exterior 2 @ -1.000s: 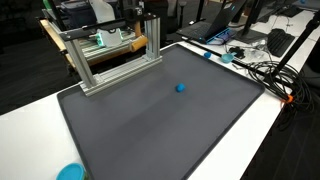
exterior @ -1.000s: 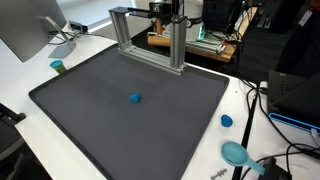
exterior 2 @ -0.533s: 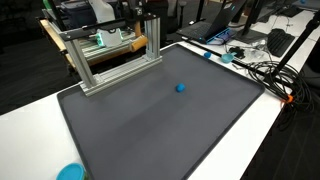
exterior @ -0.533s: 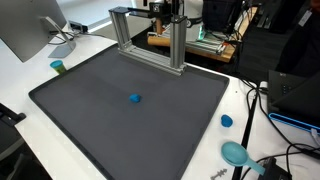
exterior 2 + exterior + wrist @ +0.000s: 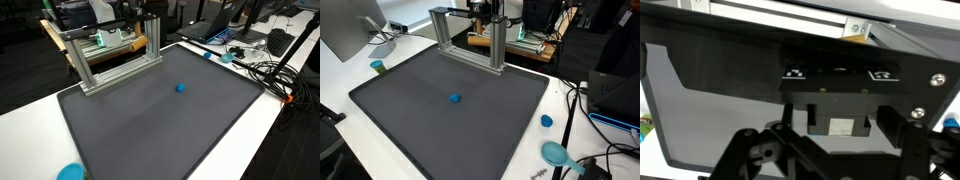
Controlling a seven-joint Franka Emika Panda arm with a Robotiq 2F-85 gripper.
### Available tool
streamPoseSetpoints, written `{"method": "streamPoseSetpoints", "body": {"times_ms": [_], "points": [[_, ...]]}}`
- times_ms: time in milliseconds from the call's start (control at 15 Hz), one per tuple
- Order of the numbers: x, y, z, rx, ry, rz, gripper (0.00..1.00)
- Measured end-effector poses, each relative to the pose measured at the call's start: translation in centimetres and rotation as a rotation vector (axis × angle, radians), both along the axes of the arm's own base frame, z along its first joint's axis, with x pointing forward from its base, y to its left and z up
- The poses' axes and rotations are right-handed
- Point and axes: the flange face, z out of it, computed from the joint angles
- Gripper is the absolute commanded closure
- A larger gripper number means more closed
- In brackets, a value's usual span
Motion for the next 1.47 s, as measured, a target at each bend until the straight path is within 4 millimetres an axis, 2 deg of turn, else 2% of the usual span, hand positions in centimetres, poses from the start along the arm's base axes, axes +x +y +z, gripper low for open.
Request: {"method": "streamPoseSetpoints", "body": {"times_ms": [333, 400, 467, 533, 667, 733, 867, 1000, 1133, 1267, 1333, 1467], "points": [[-0.1, 0.4, 0.4, -0.019, -0.01, 0.001, 0.25], [-0.2, 0.5, 0.5, -0.034, -0.011, -0.002, 0.13], [-0.3, 0.6, 0.6, -0.052, -0.007, -0.008, 0.07], [-0.5, 0.7, 0.6, -0.071, -0.001, -0.017, 0.12], [-0.8, 0.9, 0.8, -0.099, 0.002, -0.039, 0.38], [-0.9, 1.1, 0.9, -0.107, 0.0, -0.051, 0.43], [-1.0, 1.6, 1.2, -0.11, -0.011, -0.068, 0.47], [-1.1, 2.2, 1.4, -0.113, -0.02, -0.076, 0.48], [-1.1, 2.5, 1.4, -0.114, -0.024, -0.088, 0.42], [-1.1, 2.4, 1.3, -0.112, -0.024, -0.107, 0.42], [-1.1, 2.4, 1.3, -0.11, -0.025, -0.118, 0.33], [-1.1, 2.3, 1.2, -0.107, -0.023, -0.132, 0.3]]}}
